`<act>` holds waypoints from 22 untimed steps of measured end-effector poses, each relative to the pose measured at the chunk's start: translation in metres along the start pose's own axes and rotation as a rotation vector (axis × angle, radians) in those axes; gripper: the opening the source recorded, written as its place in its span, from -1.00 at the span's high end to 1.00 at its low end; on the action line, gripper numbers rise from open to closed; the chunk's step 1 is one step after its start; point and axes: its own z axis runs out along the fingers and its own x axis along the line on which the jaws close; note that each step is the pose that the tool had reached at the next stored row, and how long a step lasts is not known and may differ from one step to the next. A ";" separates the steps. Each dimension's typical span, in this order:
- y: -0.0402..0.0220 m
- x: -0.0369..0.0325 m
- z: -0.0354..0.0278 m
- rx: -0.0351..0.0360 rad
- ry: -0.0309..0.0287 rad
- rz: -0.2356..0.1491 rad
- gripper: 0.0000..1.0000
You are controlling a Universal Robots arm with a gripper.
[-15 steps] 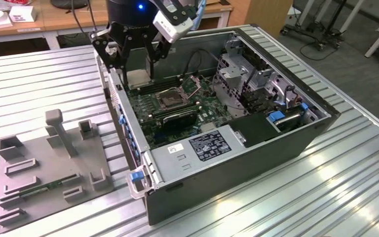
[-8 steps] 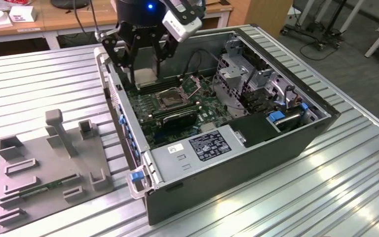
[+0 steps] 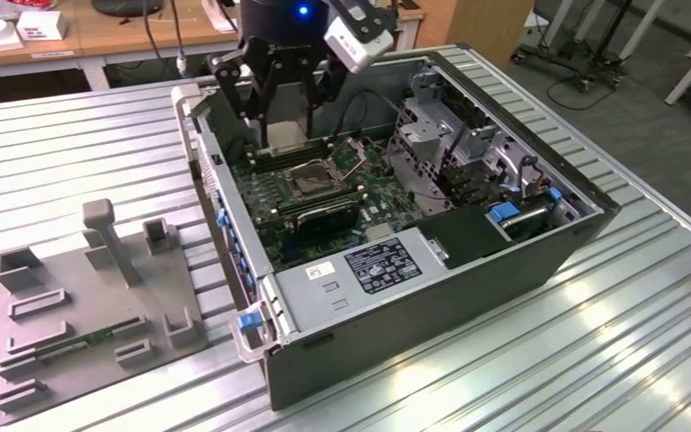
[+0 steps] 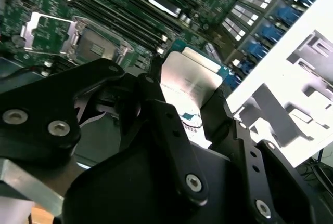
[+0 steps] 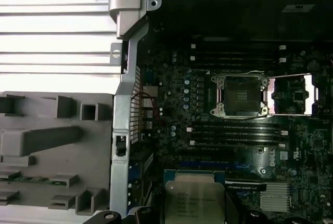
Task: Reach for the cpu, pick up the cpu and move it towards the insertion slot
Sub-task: 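Pick up the cpu and move it towards the insertion slot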
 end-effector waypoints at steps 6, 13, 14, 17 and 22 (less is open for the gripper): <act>-0.0004 -0.0212 0.0009 0.0000 -0.0001 0.000 -0.08; -0.0011 -0.0522 0.0021 -0.0001 -0.0001 0.000 -0.08; -0.0012 -0.0549 0.0022 -0.0001 -0.0001 0.000 -0.08; -0.0013 -0.0592 0.0025 -0.0001 -0.0001 0.000 -0.08; -0.0013 -0.0595 0.0025 -0.0001 -0.0001 0.000 -0.08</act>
